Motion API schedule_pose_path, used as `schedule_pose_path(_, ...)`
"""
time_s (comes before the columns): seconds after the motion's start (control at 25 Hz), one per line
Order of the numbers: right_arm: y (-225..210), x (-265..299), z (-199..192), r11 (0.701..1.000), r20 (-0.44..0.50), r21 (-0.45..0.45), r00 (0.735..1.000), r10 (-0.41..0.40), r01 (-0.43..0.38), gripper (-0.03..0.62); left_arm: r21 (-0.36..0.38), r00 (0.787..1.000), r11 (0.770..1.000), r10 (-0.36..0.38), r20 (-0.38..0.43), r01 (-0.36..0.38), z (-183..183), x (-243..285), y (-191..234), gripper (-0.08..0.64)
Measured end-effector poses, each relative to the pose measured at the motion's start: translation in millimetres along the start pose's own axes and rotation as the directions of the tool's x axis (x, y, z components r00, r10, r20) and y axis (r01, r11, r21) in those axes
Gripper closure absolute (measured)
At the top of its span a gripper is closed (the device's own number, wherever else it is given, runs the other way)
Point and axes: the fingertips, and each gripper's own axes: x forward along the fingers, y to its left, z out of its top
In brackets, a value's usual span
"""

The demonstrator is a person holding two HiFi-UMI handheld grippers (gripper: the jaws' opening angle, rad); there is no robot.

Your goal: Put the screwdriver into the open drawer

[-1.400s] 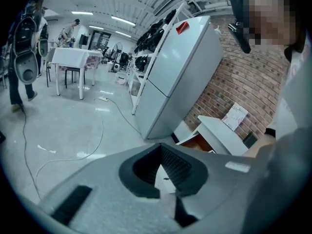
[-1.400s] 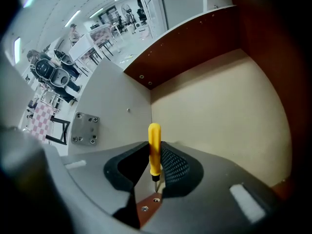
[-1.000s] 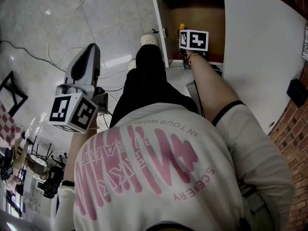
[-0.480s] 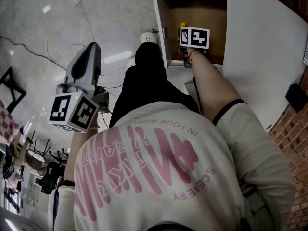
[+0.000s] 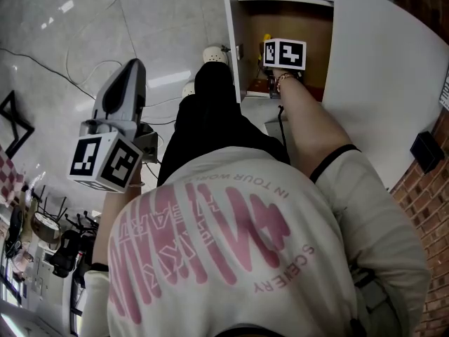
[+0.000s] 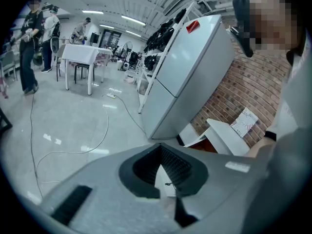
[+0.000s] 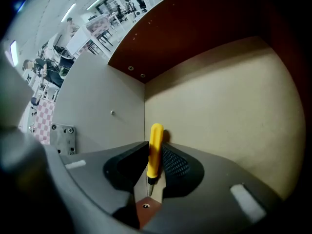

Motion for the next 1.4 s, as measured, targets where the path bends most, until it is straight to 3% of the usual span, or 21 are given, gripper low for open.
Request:
schedule_pose_path(0.12, 1.1, 0.7, 2.7, 0.999, -0.009, -0.040, 1.000, 0.007, -0.008, 0.497, -0.004, 1.000, 1.000, 0.002, 0.008, -0.002, 3.3, 2.2, -1.7, 0.557)
schedule_pose_path(0.36, 3.5, 4.1, -1.6, 1.000, -0.022, -0.017, 1.000, 0.019, -0.019, 0.499, -0.010, 1.000, 1.000, 0.016, 0.015, -0.016, 5.4, 3.5, -1.3, 0.557)
schedule_pose_path(1.0, -2.2, 11.1, -0.5, 0.998, -0.048, -0.055, 0.998, -0.044, 0.042, 0.476, -0.020, 0.999, 0.999, 0.042, -0.002, -0.042, 4.8, 3.4, 1.7, 0.557)
schedule_pose_path(1.4, 0.2, 10.7, 0.3, 0.996, -0.024, -0.060, 0.998, -0.066, 0.064, 0.476, 0.001, 1.000, 1.000, 0.019, -0.008, -0.019, 12.7, 7.0, -0.5, 0.557)
